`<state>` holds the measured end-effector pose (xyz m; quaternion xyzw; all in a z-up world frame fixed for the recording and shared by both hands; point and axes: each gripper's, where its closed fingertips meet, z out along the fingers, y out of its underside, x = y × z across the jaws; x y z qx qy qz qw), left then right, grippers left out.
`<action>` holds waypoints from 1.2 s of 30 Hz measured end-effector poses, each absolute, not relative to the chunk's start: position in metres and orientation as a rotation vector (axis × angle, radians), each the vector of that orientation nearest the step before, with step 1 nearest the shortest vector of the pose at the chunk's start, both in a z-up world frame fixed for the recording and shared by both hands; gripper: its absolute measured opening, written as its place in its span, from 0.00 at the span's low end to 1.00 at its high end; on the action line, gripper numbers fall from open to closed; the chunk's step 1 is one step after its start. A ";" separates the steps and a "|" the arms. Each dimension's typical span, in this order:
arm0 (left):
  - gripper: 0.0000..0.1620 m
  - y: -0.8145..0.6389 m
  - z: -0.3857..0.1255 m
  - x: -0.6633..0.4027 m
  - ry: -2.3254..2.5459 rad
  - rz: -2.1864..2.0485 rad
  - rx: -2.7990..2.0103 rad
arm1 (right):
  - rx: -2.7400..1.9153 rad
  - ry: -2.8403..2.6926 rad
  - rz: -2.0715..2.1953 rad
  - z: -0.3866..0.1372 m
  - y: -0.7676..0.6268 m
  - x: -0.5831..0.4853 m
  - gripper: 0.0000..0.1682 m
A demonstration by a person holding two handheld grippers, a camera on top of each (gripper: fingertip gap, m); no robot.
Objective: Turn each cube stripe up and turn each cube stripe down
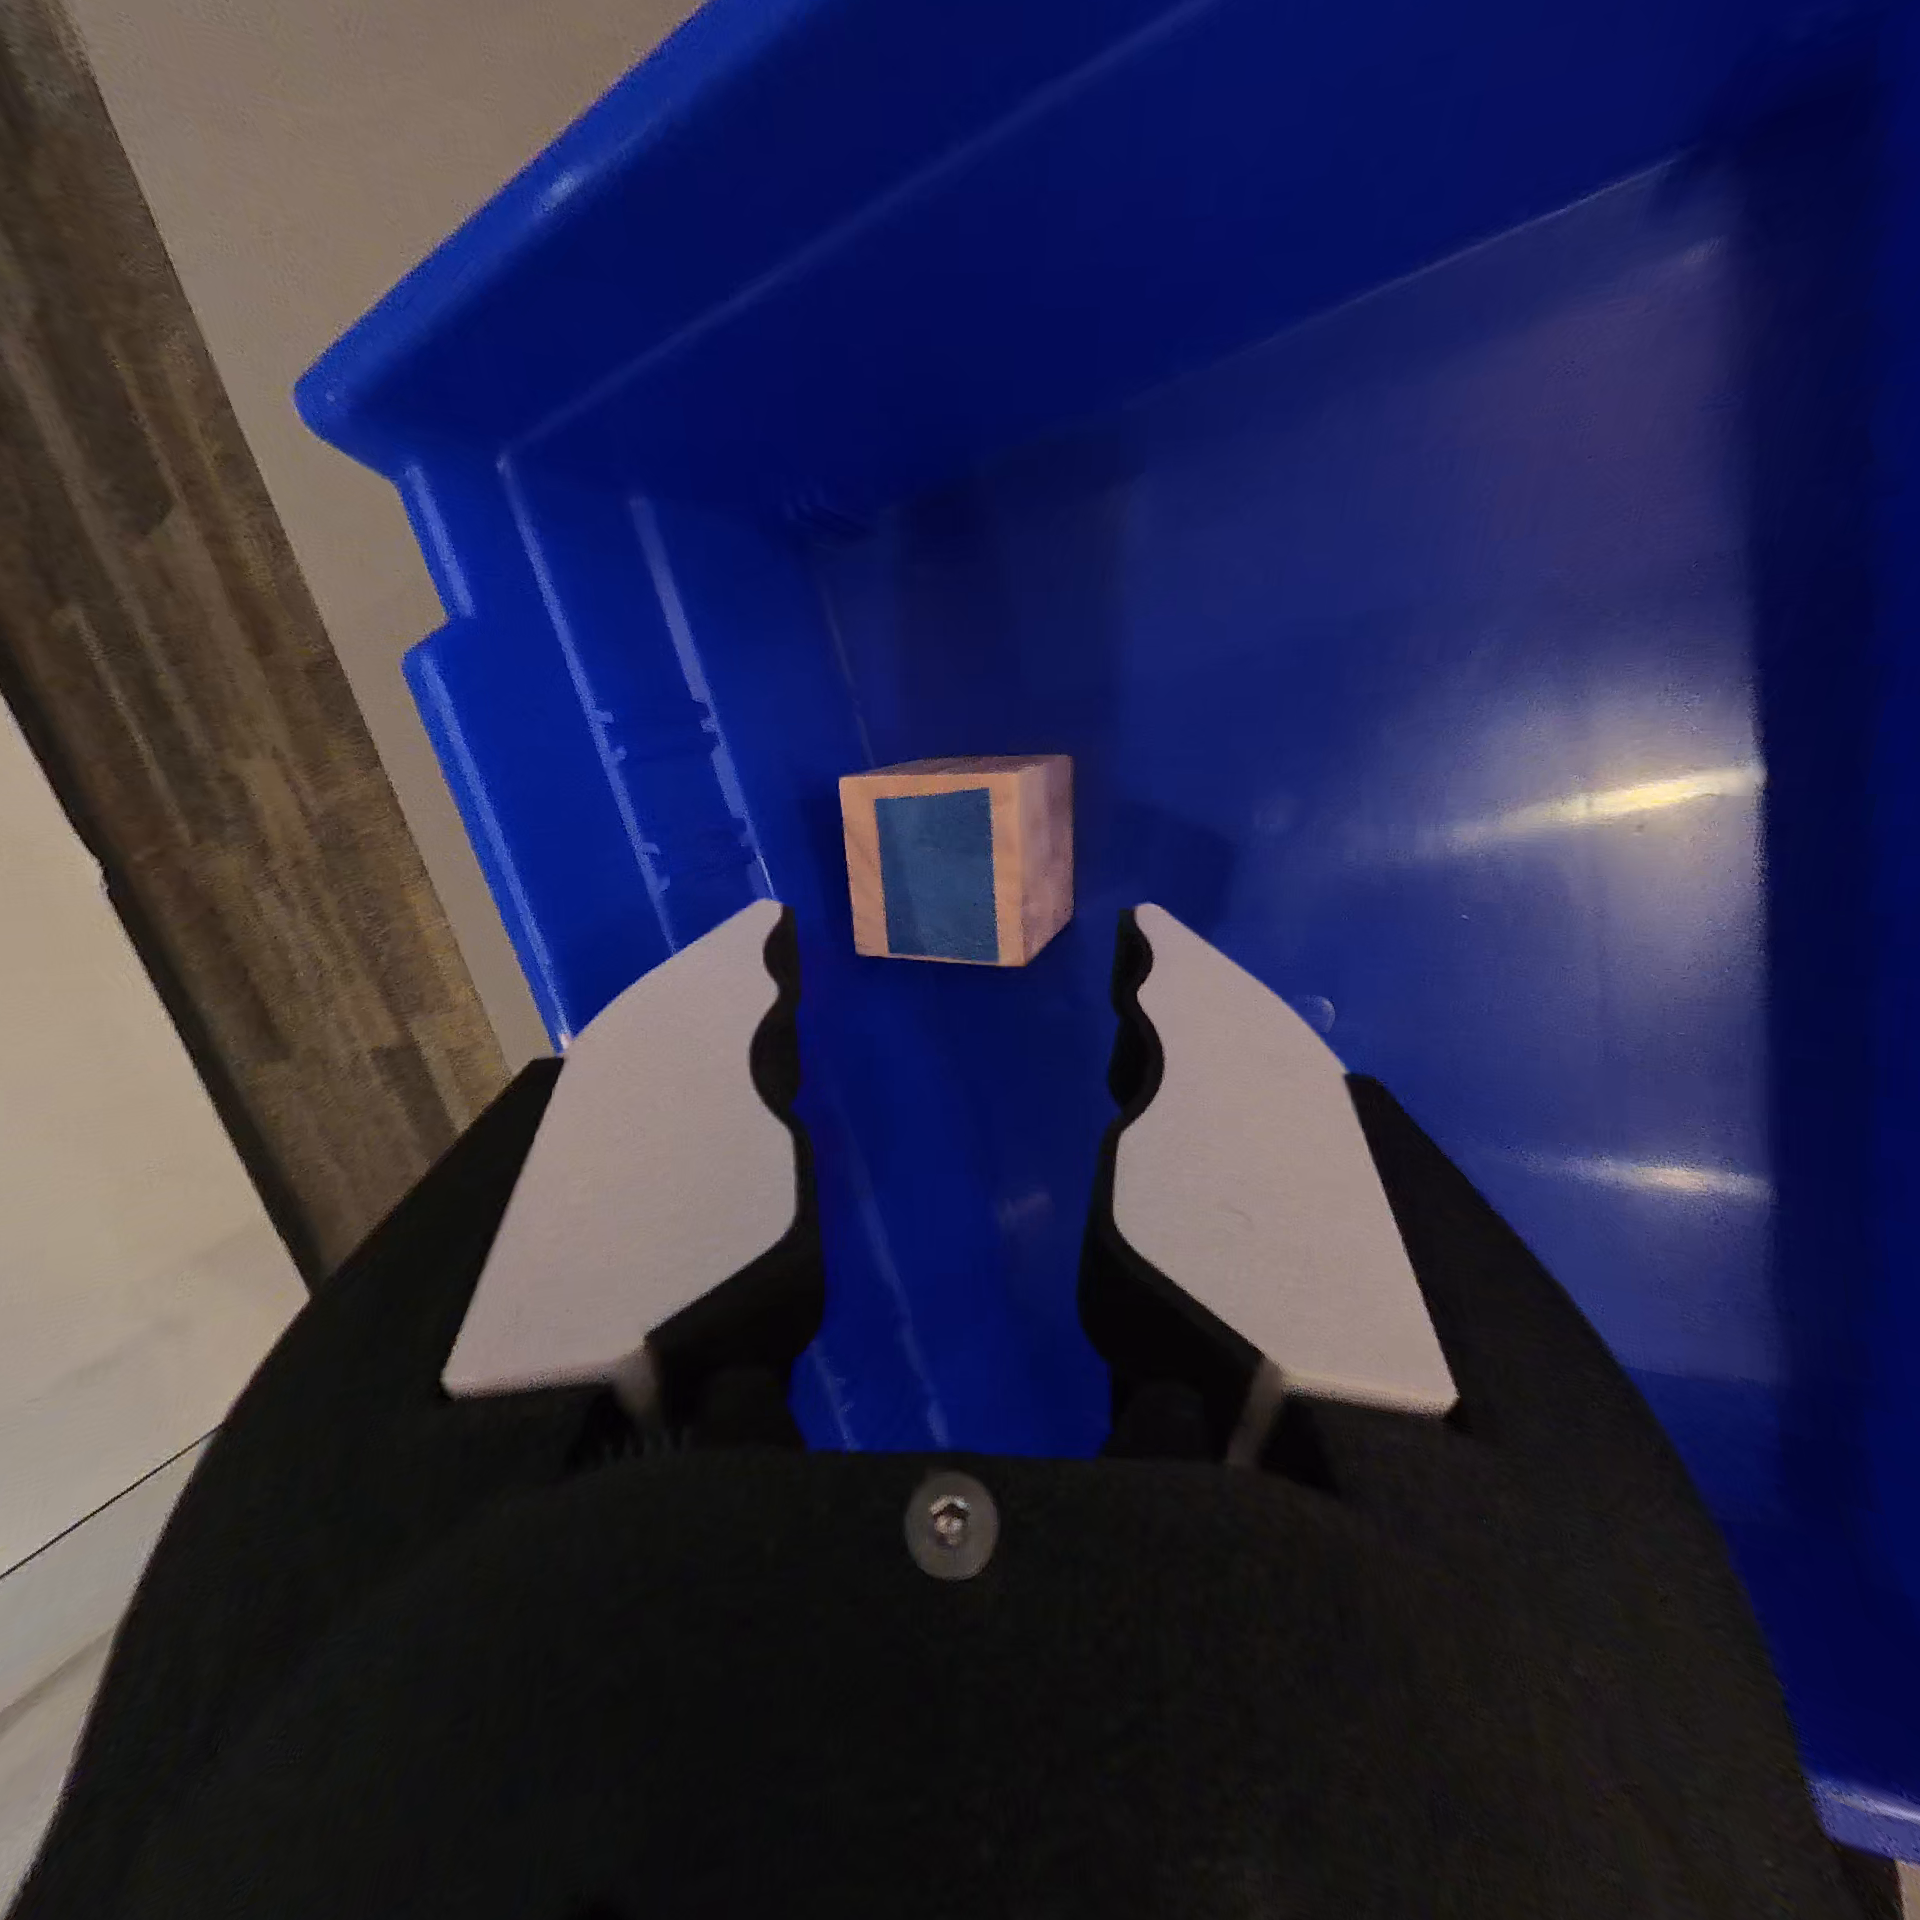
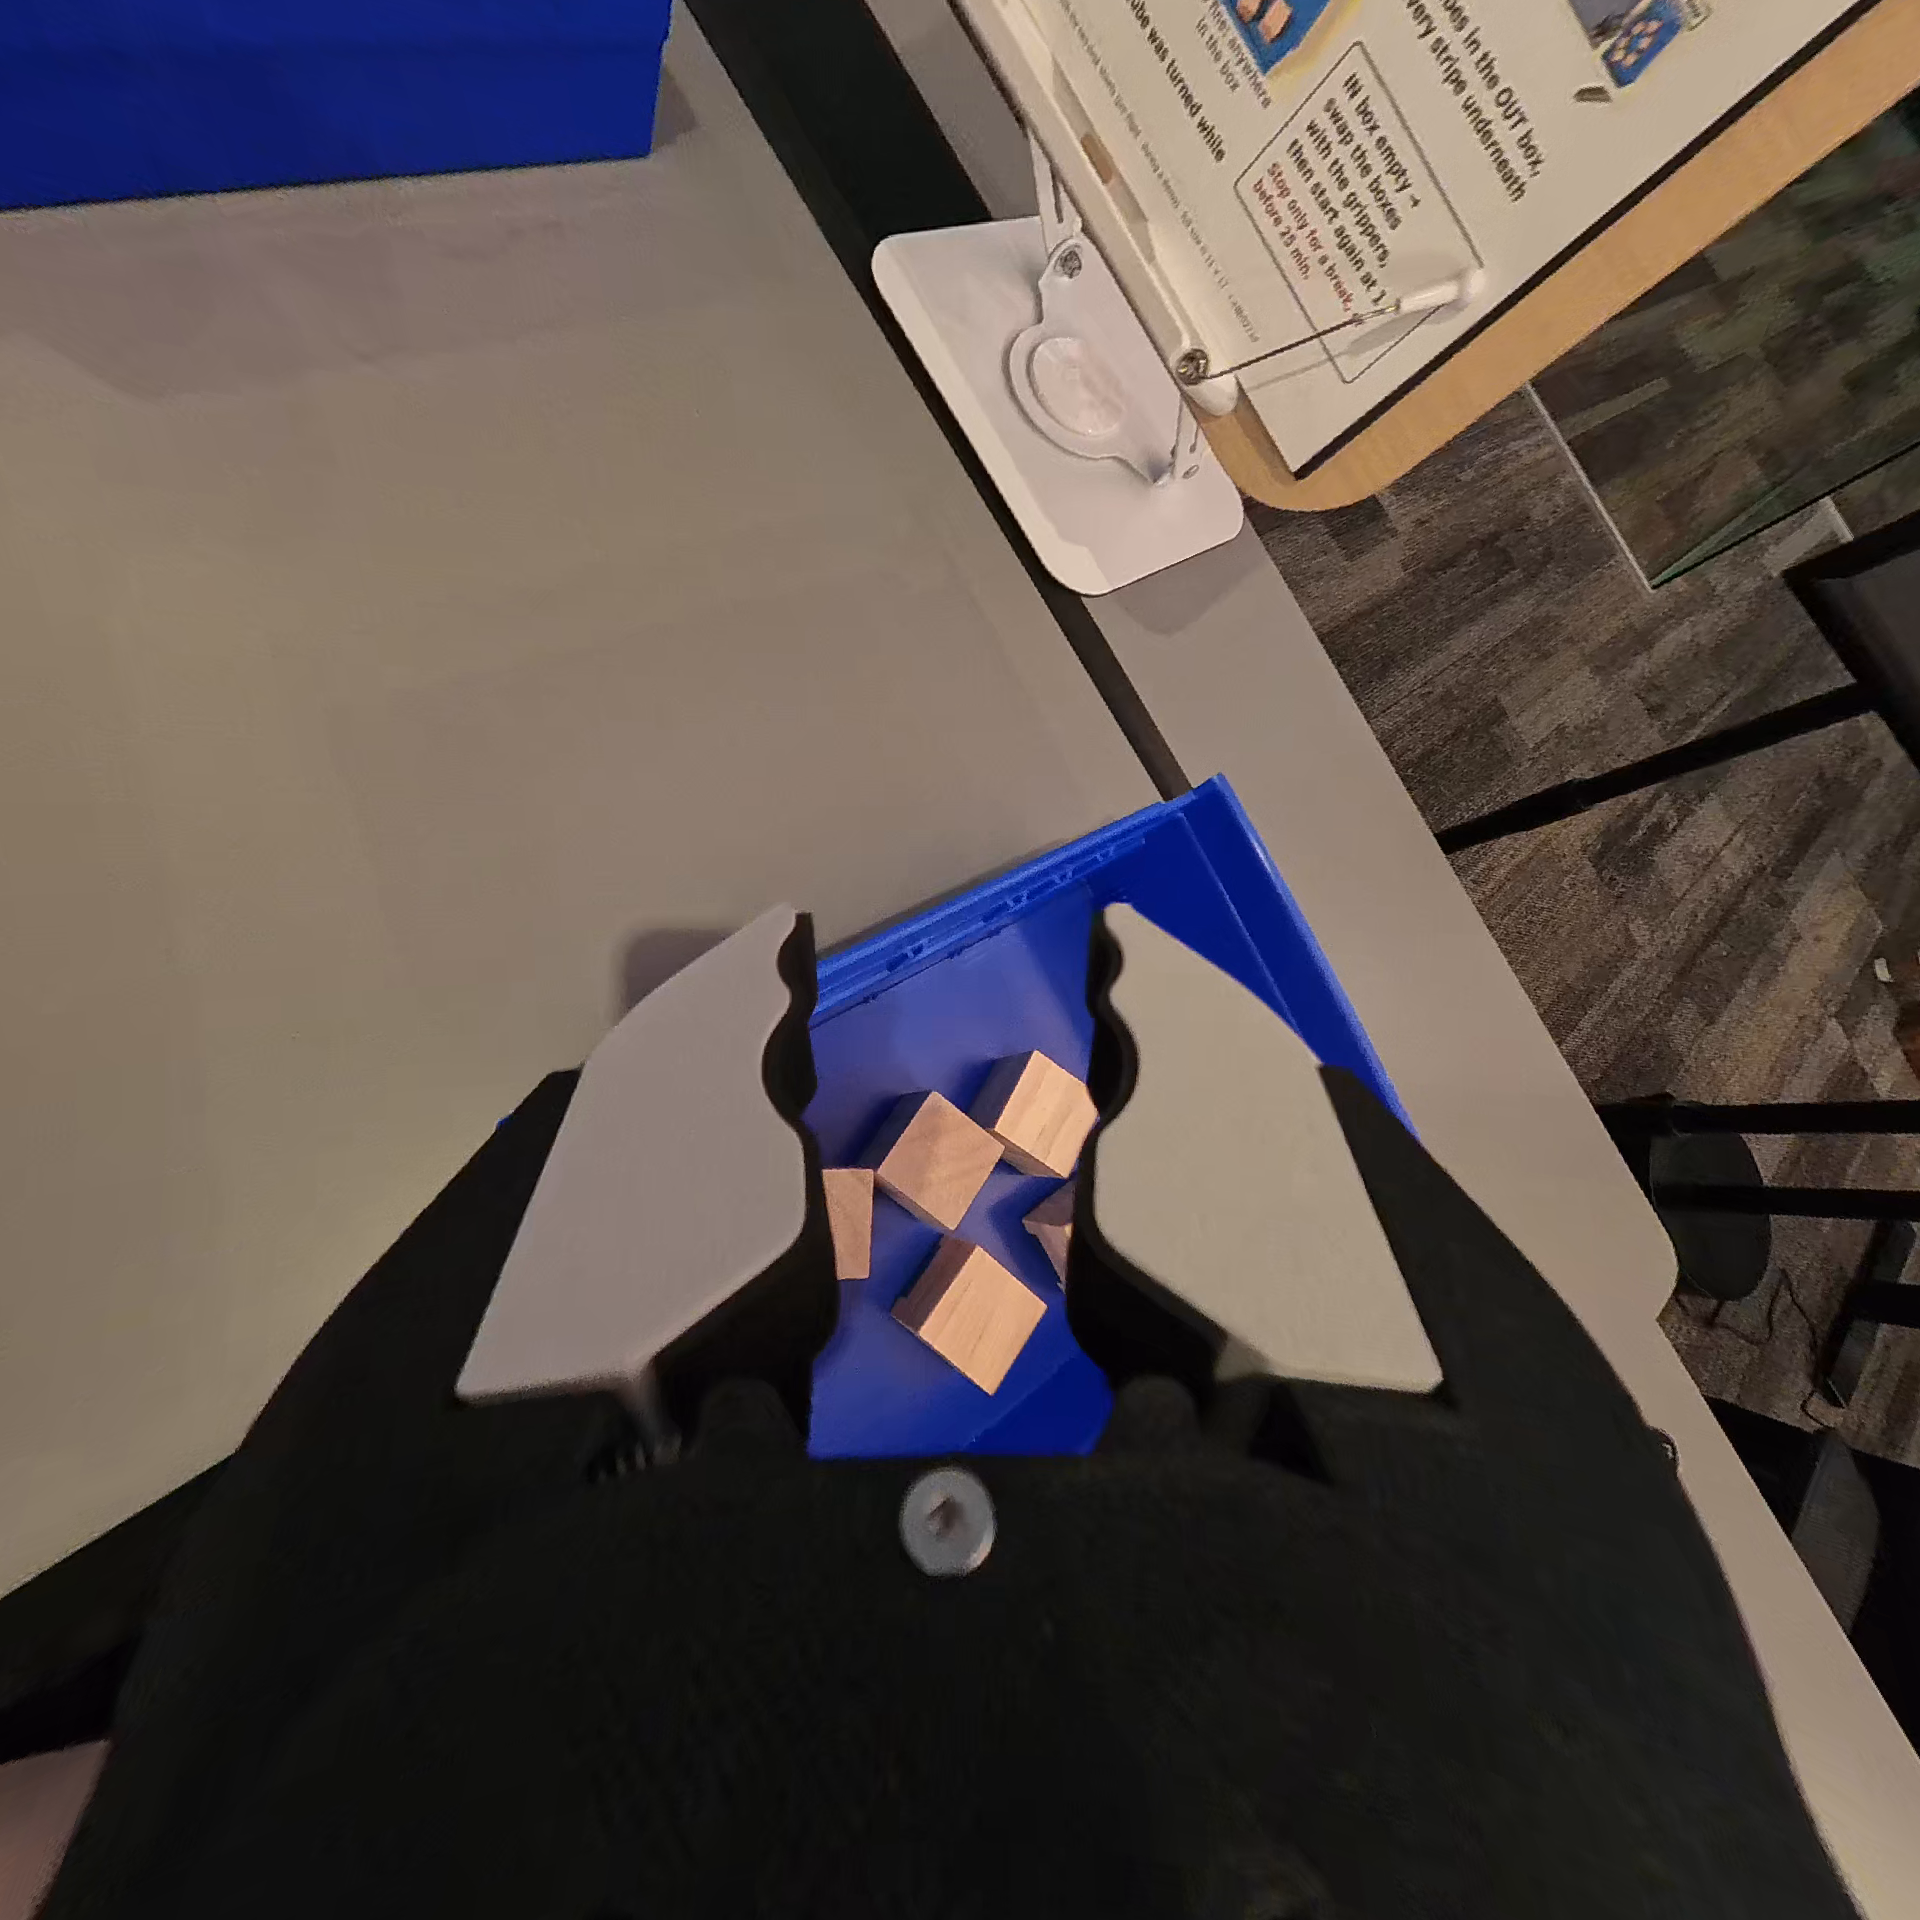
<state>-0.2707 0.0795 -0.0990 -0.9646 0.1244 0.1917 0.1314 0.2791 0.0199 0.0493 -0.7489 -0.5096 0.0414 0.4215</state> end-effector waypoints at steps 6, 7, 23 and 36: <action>0.43 0.083 -0.104 -0.268 0.252 0.524 -2.892 | -1.908 -1.321 0.086 0.038 0.021 0.276 0.30; 0.45 0.083 -0.105 -0.267 0.237 0.509 -2.912 | -1.912 -1.328 0.076 0.036 0.021 0.276 0.30; 0.50 0.075 -0.135 -0.267 0.148 0.434 -3.115 | -1.944 -1.379 0.071 0.024 0.021 0.275 0.30; 0.45 0.072 -0.136 -0.267 0.175 0.494 -3.163 | -1.955 -1.407 0.059 0.019 0.021 0.275 0.30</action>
